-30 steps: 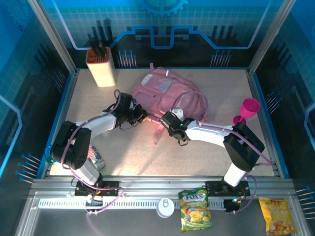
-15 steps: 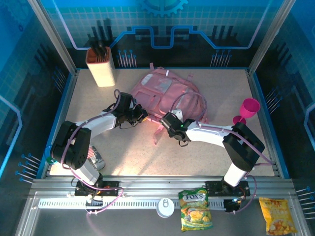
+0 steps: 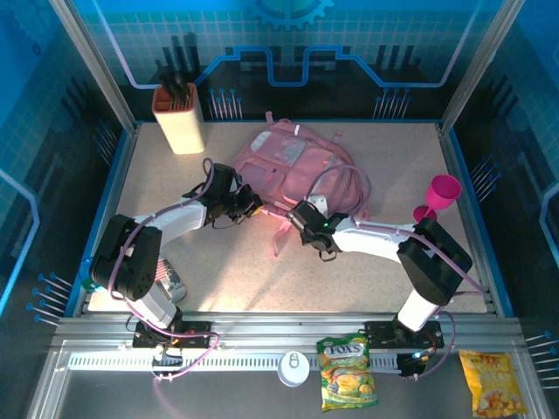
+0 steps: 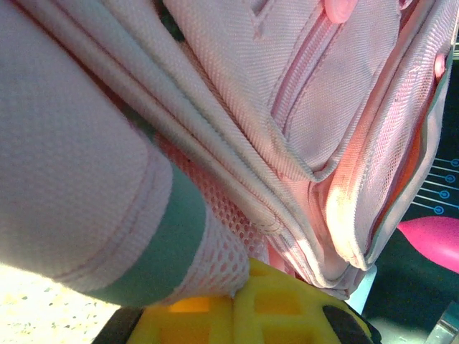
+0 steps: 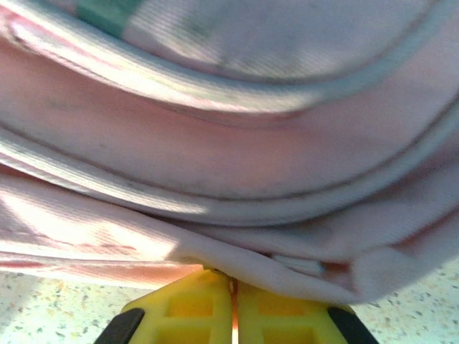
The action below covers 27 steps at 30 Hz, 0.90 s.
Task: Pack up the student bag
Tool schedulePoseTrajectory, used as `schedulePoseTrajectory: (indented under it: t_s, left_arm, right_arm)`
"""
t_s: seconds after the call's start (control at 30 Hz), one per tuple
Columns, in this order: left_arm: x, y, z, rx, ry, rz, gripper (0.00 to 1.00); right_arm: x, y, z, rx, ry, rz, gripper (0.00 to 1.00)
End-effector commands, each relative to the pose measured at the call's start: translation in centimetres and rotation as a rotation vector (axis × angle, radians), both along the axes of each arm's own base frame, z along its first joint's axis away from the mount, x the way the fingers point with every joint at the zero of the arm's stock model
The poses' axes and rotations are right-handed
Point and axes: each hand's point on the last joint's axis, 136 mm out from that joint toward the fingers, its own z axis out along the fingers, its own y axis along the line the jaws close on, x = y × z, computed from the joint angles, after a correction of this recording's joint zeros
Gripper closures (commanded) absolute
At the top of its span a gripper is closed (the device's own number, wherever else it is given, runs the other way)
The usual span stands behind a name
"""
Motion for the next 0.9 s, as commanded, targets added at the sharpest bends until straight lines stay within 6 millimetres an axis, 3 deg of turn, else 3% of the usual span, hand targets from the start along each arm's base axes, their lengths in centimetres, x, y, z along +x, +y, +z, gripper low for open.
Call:
schedulePoseTrajectory:
  t_s: [0.0,0.03,0.13,0.27,0.37,0.57,0.7,0.87]
  left_arm:
    - [2.2,0.3,2.3,-0.014,-0.089,-0.001,1.00]
    - [2.3,0.5,2.2,-0.015,-0.085,0.005,1.00]
    - [2.9,1.1,1.8,-0.014,-0.080,0.017,1.00]
    - [3.9,1.6,1.1,-0.006,-0.075,0.022,1.00]
    - [5.1,2.0,0.7,0.001,-0.075,0.020,0.97]
    - [6.5,4.3,0.2,0.024,-0.069,0.065,0.71]
    - [5.6,6.6,0.2,0.033,-0.058,0.117,0.54]
    - [3.0,7.5,0.6,0.017,-0.040,0.146,0.42]
  right_arm:
    - [-0.1,-4.0,0.8,-0.043,-0.028,-0.110,0.93]
    - [-0.7,-5.1,0.0,-0.057,-0.008,-0.123,0.93]
    - [-0.9,-6.3,0.2,-0.035,0.011,-0.140,0.93]
    - [-0.6,-5.4,1.0,-0.009,0.019,-0.072,0.97]
    - [-0.5,-3.2,1.0,0.037,0.058,0.020,1.00]
    - [-0.1,2.7,1.8,0.172,0.113,0.184,1.00]
    - [-0.2,6.5,2.1,0.240,0.133,0.264,1.00]
    - [-0.1,10.8,2.5,0.298,0.149,0.336,1.00]
